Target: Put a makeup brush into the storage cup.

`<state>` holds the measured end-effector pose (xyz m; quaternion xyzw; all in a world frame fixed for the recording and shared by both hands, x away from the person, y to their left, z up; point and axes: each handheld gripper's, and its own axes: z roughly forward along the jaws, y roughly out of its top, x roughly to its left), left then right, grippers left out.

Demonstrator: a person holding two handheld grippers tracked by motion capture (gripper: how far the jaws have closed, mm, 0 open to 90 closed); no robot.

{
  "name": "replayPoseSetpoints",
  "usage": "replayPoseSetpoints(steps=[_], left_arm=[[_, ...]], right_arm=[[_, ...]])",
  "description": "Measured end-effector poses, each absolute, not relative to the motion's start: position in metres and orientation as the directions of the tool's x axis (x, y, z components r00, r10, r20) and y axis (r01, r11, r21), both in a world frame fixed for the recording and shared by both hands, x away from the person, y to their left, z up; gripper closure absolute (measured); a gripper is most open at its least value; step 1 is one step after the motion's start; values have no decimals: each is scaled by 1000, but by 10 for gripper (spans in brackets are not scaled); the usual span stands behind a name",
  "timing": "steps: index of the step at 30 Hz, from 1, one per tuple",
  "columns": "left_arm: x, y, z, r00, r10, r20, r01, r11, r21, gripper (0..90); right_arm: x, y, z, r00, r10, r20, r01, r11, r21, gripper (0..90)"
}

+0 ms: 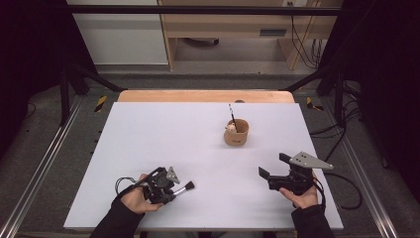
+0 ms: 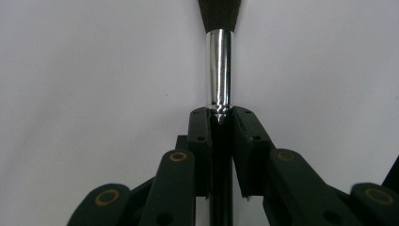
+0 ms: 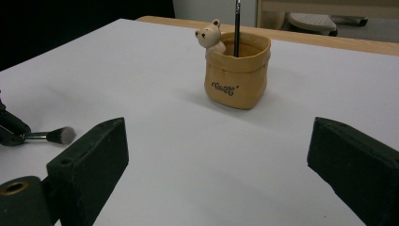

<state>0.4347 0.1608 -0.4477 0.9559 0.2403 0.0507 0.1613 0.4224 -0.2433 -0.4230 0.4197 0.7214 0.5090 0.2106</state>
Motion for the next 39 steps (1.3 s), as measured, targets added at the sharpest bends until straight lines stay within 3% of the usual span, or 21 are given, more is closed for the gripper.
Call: replayPoseSetpoints(steps=[14,39], left_arm=[[435,164,-446,884,468,8,433,-824,366,789],[435,163,-448,888,460,22,426,-839,337,758]], right_arm=[[422,-244,-423,-561,818,125,392,130,911,65],[423,-243,-423,-563,817,124,392,132,910,65]])
